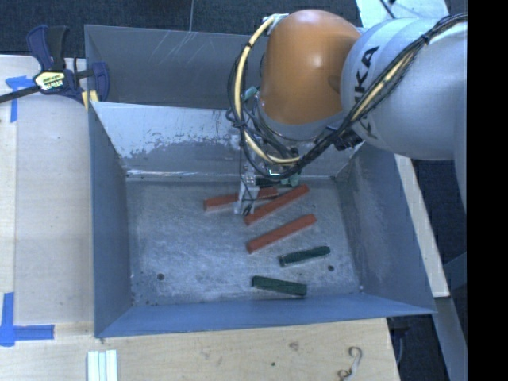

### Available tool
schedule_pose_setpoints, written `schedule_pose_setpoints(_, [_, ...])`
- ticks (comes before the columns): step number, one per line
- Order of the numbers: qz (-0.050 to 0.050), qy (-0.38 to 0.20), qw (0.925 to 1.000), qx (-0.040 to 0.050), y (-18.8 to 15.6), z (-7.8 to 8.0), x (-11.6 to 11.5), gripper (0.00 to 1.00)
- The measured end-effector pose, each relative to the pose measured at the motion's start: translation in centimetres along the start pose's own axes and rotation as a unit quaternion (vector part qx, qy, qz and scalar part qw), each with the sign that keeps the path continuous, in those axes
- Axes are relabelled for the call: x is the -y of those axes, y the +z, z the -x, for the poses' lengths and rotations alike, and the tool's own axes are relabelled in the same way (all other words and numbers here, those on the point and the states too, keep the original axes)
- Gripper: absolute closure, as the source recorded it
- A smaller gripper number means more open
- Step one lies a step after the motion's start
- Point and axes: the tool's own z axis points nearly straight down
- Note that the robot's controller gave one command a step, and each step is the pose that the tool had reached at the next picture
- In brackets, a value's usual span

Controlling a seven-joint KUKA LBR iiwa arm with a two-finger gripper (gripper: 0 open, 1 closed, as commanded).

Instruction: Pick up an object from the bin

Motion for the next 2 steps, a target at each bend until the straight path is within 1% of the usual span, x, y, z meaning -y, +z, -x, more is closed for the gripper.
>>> schedule_pose_setpoints(1, [0.0,0.091,0.9959,-0.0009,14.0,2.5,4.5,0.0])
schedule_pose_setpoints(2, [0.0,-0.036,0.9993,0.0043,10.5,1.4,2.7,0.0])
